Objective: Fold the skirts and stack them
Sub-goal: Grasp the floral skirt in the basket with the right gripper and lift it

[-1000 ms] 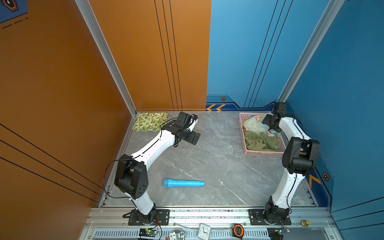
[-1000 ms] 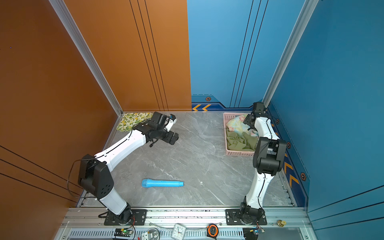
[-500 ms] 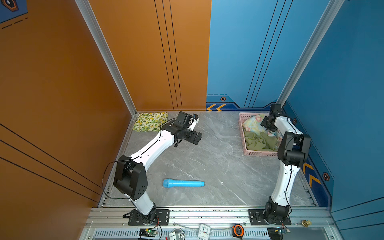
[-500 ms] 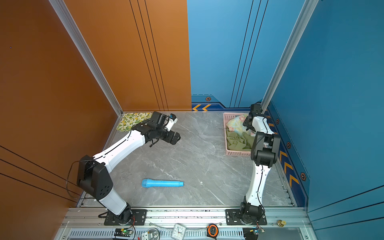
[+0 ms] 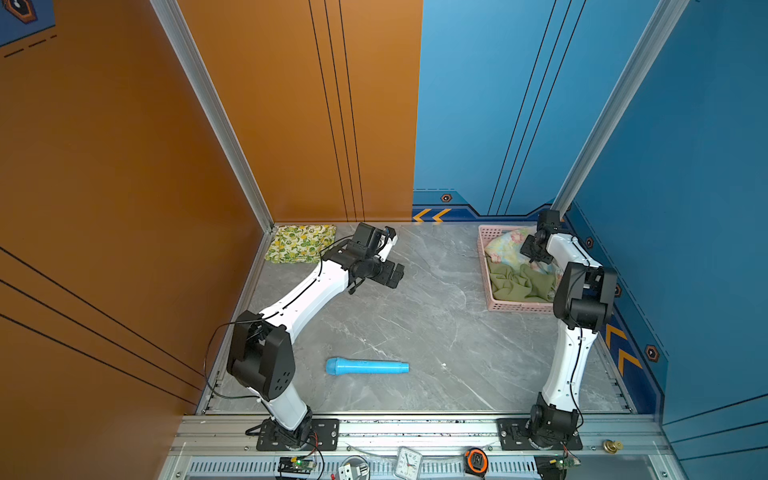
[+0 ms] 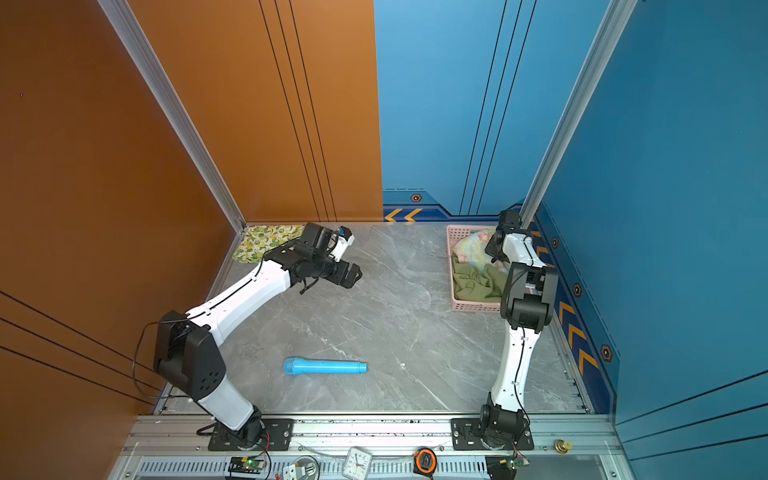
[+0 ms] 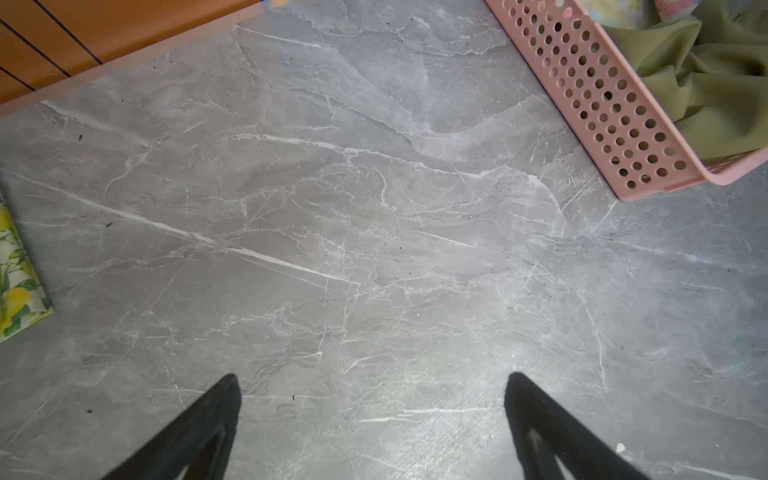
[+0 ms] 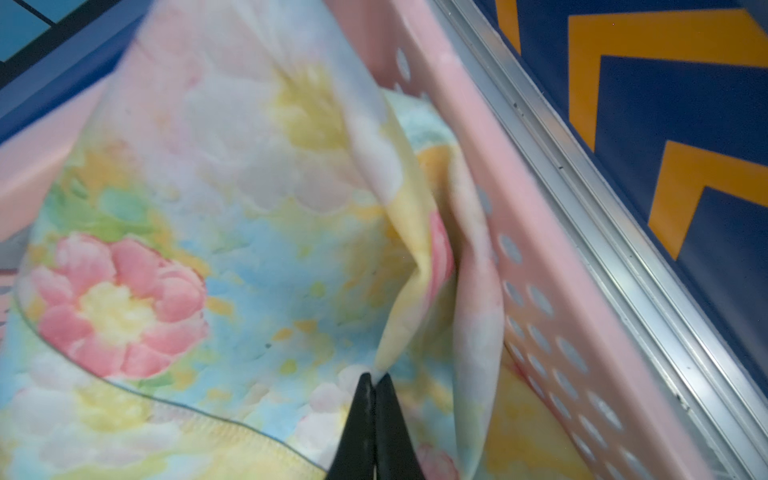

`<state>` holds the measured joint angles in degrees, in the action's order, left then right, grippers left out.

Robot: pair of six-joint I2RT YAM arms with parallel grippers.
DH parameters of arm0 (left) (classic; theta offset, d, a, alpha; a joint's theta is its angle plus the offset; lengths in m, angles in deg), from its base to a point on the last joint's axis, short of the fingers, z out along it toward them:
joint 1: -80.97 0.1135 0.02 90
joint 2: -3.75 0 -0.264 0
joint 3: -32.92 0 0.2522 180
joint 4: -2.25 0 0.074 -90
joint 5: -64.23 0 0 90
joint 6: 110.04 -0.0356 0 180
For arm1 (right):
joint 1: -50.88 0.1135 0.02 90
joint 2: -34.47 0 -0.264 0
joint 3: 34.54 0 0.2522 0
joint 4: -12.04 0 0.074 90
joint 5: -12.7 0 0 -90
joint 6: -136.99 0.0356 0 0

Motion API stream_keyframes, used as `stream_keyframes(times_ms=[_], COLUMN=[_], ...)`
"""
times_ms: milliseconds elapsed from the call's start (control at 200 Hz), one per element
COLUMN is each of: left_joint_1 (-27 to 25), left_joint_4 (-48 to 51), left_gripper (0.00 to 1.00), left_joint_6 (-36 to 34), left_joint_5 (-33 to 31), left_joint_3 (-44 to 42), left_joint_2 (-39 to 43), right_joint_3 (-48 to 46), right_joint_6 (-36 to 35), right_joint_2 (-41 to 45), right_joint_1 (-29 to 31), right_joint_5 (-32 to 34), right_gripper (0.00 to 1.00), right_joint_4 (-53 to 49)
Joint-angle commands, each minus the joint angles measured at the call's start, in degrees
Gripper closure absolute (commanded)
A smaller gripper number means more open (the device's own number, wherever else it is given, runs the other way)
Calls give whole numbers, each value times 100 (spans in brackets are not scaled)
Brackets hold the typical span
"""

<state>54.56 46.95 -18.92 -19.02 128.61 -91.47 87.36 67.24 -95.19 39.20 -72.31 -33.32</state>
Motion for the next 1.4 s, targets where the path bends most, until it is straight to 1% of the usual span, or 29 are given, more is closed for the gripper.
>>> stream_keyframes(times_ms=[0, 185, 325, 536, 796, 911, 1187, 1282, 1392], left_joint_1=[114, 340, 457, 554, 821, 955, 1076, 1115, 1173], left_joint_4=[-163, -317, -359, -369, -418, -438, -466, -492, -527], left_gripper=[1, 4, 5, 7, 8, 9, 11, 12, 13], left_joint_6=[201, 471, 527, 569, 761, 819, 879, 906, 992], left_joint_5=[151, 312, 322, 332, 432, 475, 443, 424, 408], left_joint_3=[-138, -186, -204, -207, -203, -212, -221, -238, -253], left_joint_2=[195, 188, 192, 223, 168, 148, 125, 149, 153], right_joint_3=[4, -123, -122, -17, 571, 795, 1370, 1505, 1594], right_joint_6=[-187, -188, -127, -118, -294, -315, -494, -595, -749], right_joint_2=[797, 1652, 2186, 2700, 3048, 3144, 3234, 3306, 3403], right_joint_1=[19, 22, 59, 246, 638, 749, 1186, 1446, 1884], right_joint_5=[114, -90, -164, -138, 365, 356, 372, 388, 519], right_gripper=[100, 100, 100, 100, 100, 100, 100, 100, 100], right_joint_4=[-43, 4, 56, 106, 139, 256, 250, 242, 250])
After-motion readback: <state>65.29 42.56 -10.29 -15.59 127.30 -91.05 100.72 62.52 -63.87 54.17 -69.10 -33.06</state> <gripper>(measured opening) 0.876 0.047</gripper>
